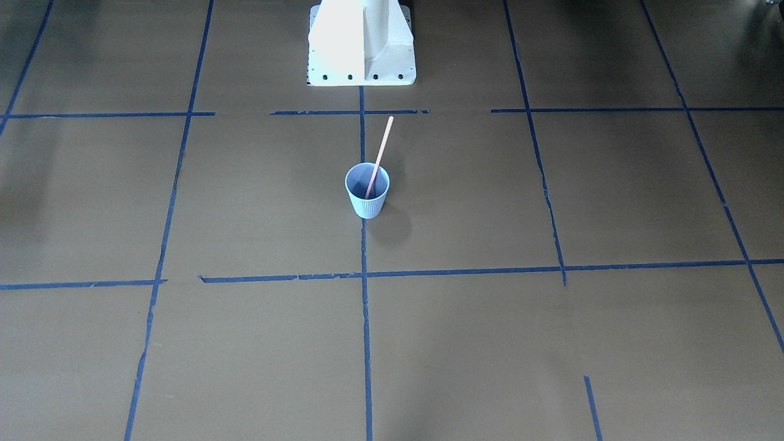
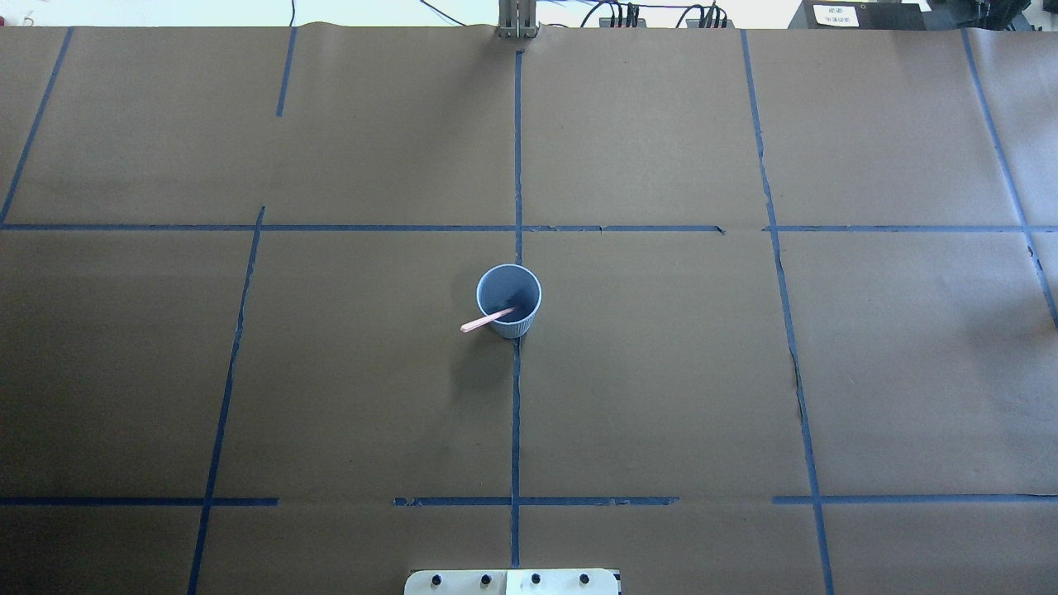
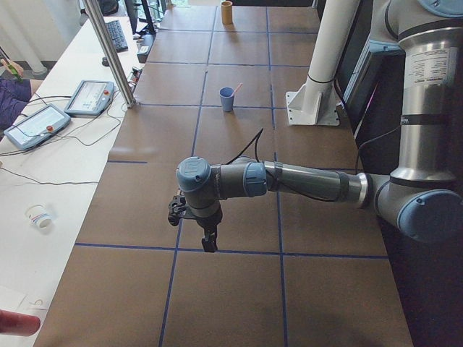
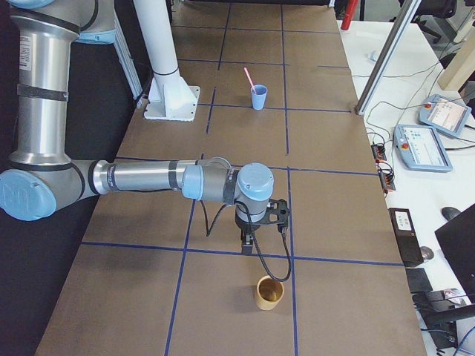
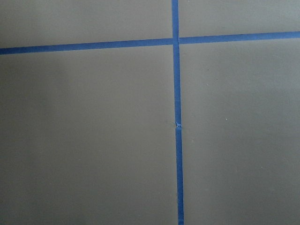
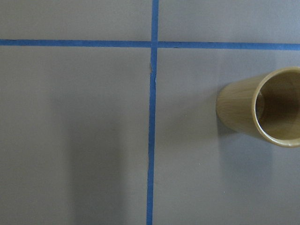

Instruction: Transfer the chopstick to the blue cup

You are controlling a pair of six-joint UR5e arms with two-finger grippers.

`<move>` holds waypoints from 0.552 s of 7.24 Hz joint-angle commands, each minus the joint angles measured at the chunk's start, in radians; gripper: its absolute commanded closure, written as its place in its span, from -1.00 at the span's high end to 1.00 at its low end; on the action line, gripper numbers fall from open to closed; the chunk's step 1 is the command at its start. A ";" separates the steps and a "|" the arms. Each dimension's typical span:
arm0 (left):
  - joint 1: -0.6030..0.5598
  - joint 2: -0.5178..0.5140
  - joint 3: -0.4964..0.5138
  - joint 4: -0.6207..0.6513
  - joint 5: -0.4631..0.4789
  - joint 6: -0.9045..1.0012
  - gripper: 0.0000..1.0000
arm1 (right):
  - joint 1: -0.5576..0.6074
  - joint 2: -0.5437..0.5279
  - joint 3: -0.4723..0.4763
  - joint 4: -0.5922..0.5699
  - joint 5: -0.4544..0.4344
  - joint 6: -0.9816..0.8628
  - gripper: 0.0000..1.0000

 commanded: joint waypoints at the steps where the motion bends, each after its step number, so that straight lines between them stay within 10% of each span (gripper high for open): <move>1: 0.000 -0.003 0.002 0.000 -0.002 -0.001 1.00 | 0.020 0.008 -0.118 0.196 0.002 0.005 1.00; 4: 0.000 -0.003 0.002 0.000 -0.002 -0.001 1.00 | 0.034 0.037 -0.117 0.132 0.024 0.014 1.00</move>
